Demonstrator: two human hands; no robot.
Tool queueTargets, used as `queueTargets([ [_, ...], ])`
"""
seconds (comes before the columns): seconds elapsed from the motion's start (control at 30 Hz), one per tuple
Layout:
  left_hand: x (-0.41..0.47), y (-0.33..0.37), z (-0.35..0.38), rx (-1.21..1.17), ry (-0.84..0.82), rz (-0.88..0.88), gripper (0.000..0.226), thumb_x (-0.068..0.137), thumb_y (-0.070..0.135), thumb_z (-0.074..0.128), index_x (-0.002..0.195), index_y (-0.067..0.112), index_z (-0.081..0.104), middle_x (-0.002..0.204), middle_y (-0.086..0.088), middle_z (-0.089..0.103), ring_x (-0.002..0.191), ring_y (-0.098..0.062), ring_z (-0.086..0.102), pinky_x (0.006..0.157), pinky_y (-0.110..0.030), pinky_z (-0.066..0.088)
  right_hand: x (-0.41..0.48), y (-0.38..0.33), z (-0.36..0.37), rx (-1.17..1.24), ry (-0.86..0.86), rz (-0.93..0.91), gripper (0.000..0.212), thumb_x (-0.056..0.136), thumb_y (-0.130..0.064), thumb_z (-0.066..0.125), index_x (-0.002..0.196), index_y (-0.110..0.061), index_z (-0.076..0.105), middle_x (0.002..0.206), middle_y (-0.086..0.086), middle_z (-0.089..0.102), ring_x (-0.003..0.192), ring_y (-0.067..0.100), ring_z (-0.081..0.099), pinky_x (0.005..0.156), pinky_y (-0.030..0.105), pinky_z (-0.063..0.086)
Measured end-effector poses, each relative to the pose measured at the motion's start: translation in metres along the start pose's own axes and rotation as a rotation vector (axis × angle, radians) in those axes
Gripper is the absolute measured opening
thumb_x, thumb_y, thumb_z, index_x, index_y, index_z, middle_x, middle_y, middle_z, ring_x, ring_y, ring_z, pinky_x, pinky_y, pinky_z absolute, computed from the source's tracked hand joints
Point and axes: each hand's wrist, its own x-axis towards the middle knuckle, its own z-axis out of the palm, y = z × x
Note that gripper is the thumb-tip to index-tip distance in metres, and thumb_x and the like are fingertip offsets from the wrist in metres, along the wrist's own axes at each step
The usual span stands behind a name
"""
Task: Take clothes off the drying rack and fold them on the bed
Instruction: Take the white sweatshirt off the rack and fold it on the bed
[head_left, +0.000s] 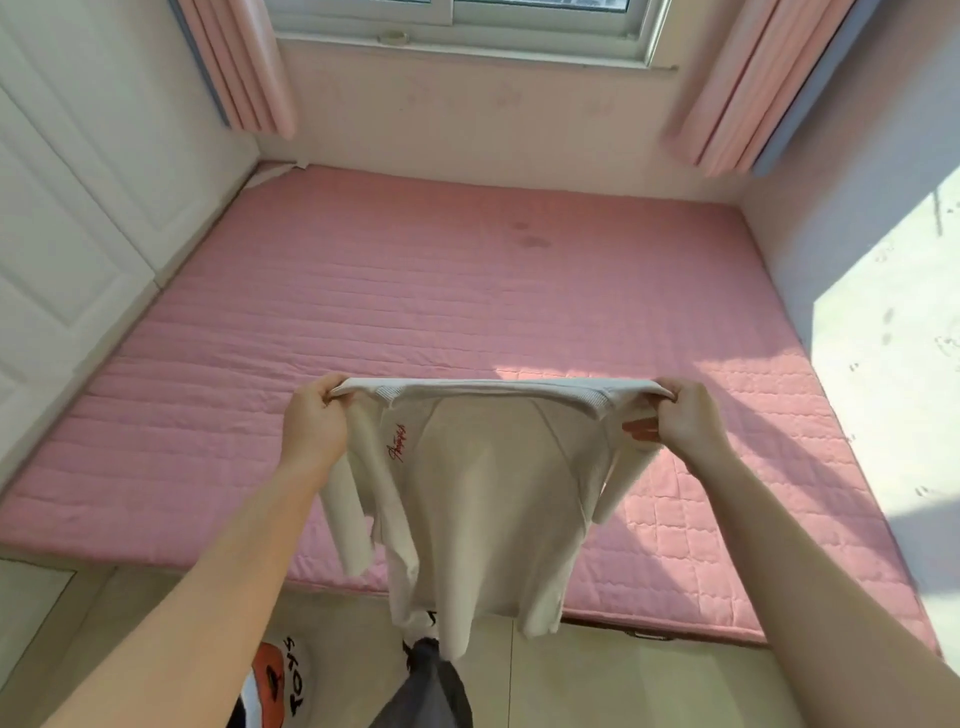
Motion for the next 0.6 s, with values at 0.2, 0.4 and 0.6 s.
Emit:
queueTargets([
  [0.2,0.121,0.007,0.033,0.167,0.007,0.108,0.039,0.083,-0.007,0.039,0.093,0.018,0.068,0.080,-0.002,0.065,0.073,-0.019,0.053,0.060,-0.029,0.038,0.099,-0.018,0.046,-0.155,0.161,-0.030,0.032,0.069,-0.004,0.037,0.078,0.002,0.067,0.077,0.023,0.068,0.080,0.038,0.067,0.072,0.050,0.057],
  [0.4,0.258,-0.001,0.091,0.234,-0.016,0.104,0.041,0.089,-0.004,0.038,0.110,0.014,0.069,0.096,-0.001,0.066,0.089,-0.022,0.055,0.072,-0.028,0.036,0.219,-0.031,0.099,-0.252,0.198,0.031,0.021,0.078,-0.003,0.042,0.076,0.006,0.061,0.067,0.014,0.051,0.068,0.020,0.043,0.057,0.033,0.029],
  [0.6,0.375,-0.005,0.166,0.199,-0.075,0.086,0.042,0.098,0.012,0.040,0.135,0.025,0.051,0.127,-0.003,0.061,0.116,-0.025,0.055,0.096,-0.035,0.043,0.346,-0.028,0.143,-0.024,0.245,0.132,0.027,0.083,-0.001,0.039,0.072,-0.020,0.055,0.066,-0.004,0.041,0.074,0.019,0.033,0.054,0.028,0.028],
])
